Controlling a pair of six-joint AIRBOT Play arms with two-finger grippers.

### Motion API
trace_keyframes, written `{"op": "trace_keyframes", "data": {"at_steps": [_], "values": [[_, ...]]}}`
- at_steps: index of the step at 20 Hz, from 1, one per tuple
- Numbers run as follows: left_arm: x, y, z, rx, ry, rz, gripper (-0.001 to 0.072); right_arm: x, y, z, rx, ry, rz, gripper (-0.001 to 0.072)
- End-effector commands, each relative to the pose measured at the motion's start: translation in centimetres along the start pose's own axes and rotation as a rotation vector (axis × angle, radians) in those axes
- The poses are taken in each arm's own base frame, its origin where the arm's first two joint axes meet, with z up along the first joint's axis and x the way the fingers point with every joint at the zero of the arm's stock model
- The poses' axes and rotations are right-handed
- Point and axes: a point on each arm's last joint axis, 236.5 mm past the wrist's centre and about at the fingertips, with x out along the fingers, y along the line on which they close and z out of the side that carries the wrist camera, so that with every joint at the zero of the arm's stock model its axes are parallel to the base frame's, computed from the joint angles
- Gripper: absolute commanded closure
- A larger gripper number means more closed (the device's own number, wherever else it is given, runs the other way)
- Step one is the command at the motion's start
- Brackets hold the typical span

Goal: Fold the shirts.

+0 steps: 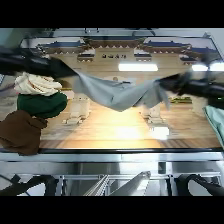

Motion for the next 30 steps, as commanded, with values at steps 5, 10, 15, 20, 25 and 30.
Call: {"op": "trace_keyframes", "data": {"at_steps": [5, 10, 15, 20, 25, 30], "values": [[-14.6, -17.6, 4.4, 0.364, -0.438, -0.005, 0.0687, -11.4, 20.7, 2.8, -0.554, -0.37, 0.074, 0.0699], [-15.0, -18.6, 1.6, 0.358, -0.483, 0.027, 0.0686, -11.3, 22.3, 1.8, -0.601, -0.366, 0.081, 0.0699], [-10.7, -7.9, -0.2, 0.059, -0.39, 0.024, 0.0684, -9.3, 10.3, 5.5, -0.486, -0.271, -0.221, 0.0699], [-0.1, 4.4, -4.9, -0.243, -0.178, -0.048, 0.066, -1.3, -5.1, 5.7, -0.276, -0.045, -0.332, 0.0698], [4.0, 14.4, -4.9, -0.423, -0.137, -0.027, 0.0001, -0.8, -14.1, 6.6, -0.062, -0.002, -0.36, 0.0214], [4.6, 15.0, -5.9, -0.47, 0.027, -0.153, 0.0002, -8.4, -16.0, 2.0, 0.134, 0.141, -0.4, 0.0215]]}}
